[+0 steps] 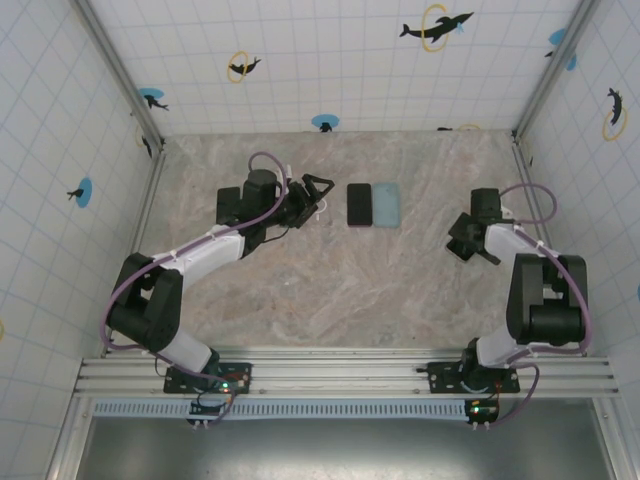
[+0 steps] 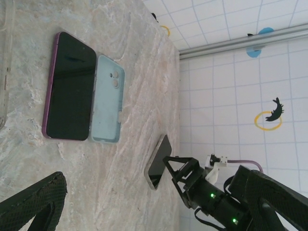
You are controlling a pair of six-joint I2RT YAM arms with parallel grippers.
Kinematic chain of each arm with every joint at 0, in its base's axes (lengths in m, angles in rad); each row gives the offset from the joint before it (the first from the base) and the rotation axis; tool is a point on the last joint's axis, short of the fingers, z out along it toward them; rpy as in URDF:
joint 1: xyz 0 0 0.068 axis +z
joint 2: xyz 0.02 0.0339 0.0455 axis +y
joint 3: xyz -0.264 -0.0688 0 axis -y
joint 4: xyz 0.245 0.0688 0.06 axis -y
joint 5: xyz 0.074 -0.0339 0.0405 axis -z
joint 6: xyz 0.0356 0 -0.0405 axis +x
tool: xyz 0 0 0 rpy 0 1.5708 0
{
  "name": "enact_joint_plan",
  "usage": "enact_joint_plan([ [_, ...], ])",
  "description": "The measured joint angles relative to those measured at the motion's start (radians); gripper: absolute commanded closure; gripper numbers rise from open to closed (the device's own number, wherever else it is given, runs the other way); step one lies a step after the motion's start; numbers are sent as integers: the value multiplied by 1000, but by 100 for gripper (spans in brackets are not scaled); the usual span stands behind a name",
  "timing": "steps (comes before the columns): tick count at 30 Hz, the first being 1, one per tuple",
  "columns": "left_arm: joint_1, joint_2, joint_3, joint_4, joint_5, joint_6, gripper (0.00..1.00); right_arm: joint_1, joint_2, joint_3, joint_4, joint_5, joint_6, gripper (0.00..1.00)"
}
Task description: Take the phone out of the phone case
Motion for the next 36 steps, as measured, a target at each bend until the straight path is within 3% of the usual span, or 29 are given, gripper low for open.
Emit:
enact_joint_plan([
  [19,0,0,-11,6,6,-4,2,58,235,211,-130,56,33,1],
  [36,0,0,-13,6,6,-4,3,51,210,166,-114,19,138,13],
])
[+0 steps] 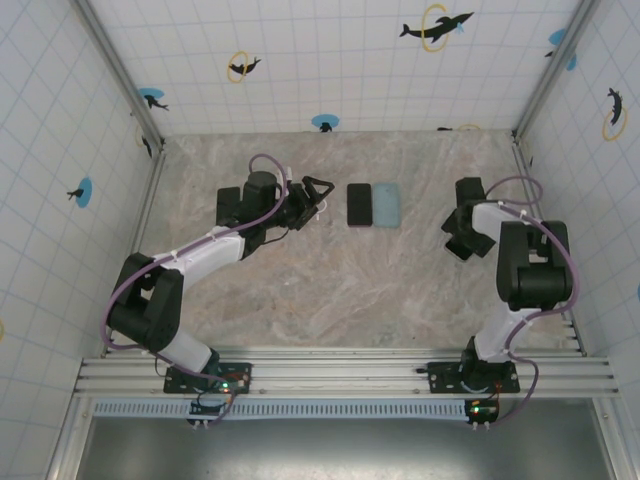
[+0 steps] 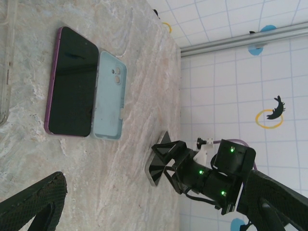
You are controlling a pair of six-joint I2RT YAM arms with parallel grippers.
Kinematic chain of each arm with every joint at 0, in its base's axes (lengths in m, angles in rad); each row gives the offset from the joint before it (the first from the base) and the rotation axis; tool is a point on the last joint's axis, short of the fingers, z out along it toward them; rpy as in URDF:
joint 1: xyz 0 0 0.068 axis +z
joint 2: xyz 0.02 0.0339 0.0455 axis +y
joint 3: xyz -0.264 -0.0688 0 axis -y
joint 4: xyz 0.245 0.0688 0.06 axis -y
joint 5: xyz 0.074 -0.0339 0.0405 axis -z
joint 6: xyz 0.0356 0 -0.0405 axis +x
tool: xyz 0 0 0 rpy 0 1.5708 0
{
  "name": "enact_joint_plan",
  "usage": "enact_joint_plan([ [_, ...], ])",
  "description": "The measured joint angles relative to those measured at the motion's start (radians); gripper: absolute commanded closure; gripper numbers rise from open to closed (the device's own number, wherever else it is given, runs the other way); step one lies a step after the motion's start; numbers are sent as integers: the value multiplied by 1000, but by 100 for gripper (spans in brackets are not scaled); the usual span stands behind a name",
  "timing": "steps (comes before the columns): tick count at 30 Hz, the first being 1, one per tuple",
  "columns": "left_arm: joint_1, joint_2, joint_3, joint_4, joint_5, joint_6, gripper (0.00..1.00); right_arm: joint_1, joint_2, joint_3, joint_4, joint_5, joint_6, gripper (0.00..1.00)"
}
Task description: Take the phone out of the phone case
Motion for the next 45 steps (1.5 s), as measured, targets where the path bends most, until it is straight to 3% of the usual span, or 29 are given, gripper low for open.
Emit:
enact_joint_plan([
  [11,0,1,-8,0,5,-8,3,-10,-27,-34,25,-18,-40,28],
  [20,2,1,-8,0,8,-8,2,-32,-101,-103,64,-103,-139,38],
  [32,9,46,18,6,45,-18,6,8,-360,-303,259,-260,-281,45],
  [40,0,119,132,-4,87,-13,11,116,-523,-420,484,-411,-312,48],
  [45,-45,184,267,-64,102,66,16,220,-557,-420,600,-455,-329,48],
])
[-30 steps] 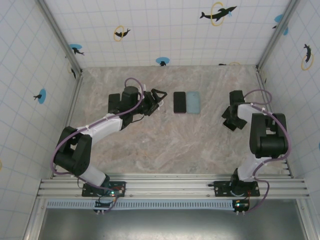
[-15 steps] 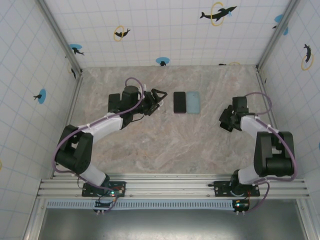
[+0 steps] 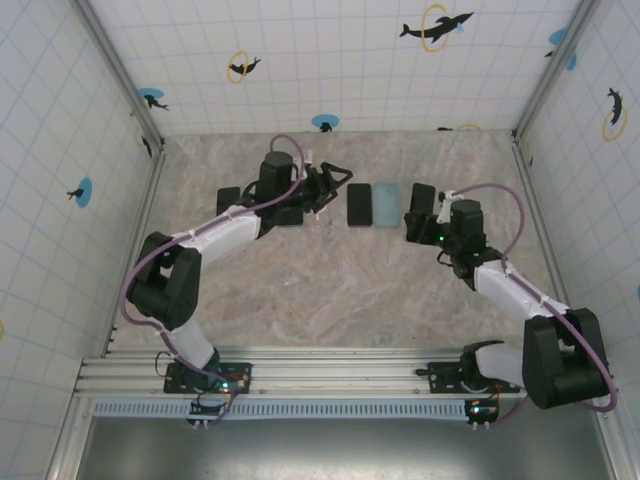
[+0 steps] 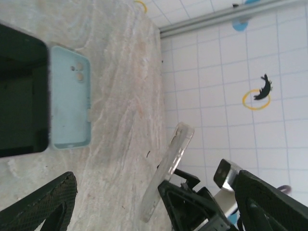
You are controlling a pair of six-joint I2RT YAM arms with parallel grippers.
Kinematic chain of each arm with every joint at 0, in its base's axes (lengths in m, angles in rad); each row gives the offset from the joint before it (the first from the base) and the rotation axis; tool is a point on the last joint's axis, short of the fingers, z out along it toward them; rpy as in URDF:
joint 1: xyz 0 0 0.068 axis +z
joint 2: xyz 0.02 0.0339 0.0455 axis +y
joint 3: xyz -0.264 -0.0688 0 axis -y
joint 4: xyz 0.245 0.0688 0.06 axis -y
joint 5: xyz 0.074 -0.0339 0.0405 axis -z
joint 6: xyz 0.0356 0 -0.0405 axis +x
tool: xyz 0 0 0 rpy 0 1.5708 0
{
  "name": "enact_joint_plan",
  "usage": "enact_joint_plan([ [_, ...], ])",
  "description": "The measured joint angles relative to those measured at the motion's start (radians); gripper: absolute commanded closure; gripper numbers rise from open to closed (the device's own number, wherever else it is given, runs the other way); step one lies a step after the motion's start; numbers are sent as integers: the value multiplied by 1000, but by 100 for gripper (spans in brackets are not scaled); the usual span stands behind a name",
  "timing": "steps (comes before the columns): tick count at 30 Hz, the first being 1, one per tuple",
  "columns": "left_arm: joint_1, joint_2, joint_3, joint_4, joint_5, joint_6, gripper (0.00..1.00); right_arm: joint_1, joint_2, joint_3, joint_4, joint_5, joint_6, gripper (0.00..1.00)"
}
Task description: Take the phone out of the phone case
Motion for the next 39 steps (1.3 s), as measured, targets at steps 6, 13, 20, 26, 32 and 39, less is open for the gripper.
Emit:
enact_joint_plan([
  [6,-66,65,164,-145,-2,158,21,92,-8,0,72,-28,-20,48],
  [13,-119,114,284,-297,-32,327,29,147,-8,0,80,-49,-33,49],
  [20,-156,160,361,-420,-62,447,45,181,-8,6,79,-68,-54,50],
  [26,-158,174,371,-446,-56,486,67,192,-6,32,78,-82,-61,50],
  [32,-159,174,377,-447,-46,492,82,194,3,33,75,-89,-69,40],
  [39,-156,173,368,-423,-34,442,83,194,6,33,73,-88,-66,11],
])
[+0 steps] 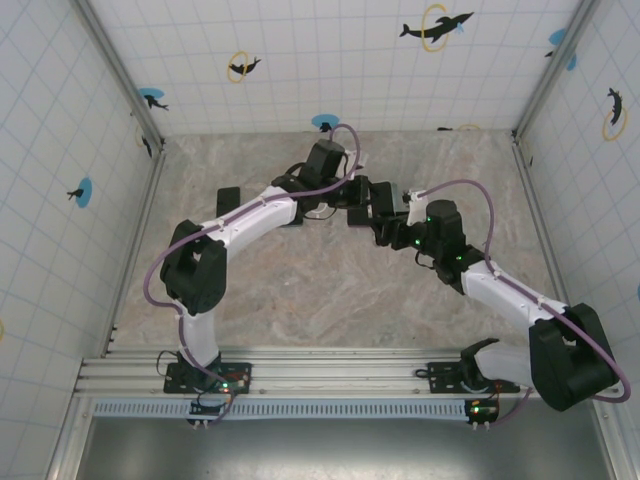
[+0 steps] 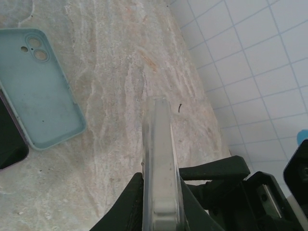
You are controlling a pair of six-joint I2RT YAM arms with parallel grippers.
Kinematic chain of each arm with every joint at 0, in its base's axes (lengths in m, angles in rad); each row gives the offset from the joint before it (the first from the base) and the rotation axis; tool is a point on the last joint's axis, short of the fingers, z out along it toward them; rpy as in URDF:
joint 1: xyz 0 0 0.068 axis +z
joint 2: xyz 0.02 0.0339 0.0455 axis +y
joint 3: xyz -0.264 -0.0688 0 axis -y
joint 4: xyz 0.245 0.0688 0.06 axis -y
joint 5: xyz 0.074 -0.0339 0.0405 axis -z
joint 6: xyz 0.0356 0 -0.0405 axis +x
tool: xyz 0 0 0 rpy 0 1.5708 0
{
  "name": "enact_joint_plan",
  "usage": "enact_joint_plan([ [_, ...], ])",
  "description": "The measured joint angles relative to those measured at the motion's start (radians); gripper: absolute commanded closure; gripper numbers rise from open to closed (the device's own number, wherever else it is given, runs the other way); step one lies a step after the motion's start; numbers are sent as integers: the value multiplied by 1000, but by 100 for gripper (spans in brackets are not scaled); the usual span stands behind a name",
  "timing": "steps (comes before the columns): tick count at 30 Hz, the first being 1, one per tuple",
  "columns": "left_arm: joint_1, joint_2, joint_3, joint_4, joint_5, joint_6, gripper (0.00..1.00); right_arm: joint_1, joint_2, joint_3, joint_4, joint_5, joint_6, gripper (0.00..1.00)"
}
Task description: Take the phone out of the phone case
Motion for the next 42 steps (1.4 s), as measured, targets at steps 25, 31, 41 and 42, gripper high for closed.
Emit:
enact_joint_plan([
  [25,124,-89,-174,502,98,-480,83,14,-223,-234,401,56,601,43],
  [31,124,-92,-184,605,101,-588,84,40,-181,-248,569,63,737,57],
  [41,124,-109,-217,699,100,-692,84,50,-127,-248,698,76,828,70],
  [42,124,-109,-218,703,100,-696,84,50,-124,-248,703,78,831,70],
])
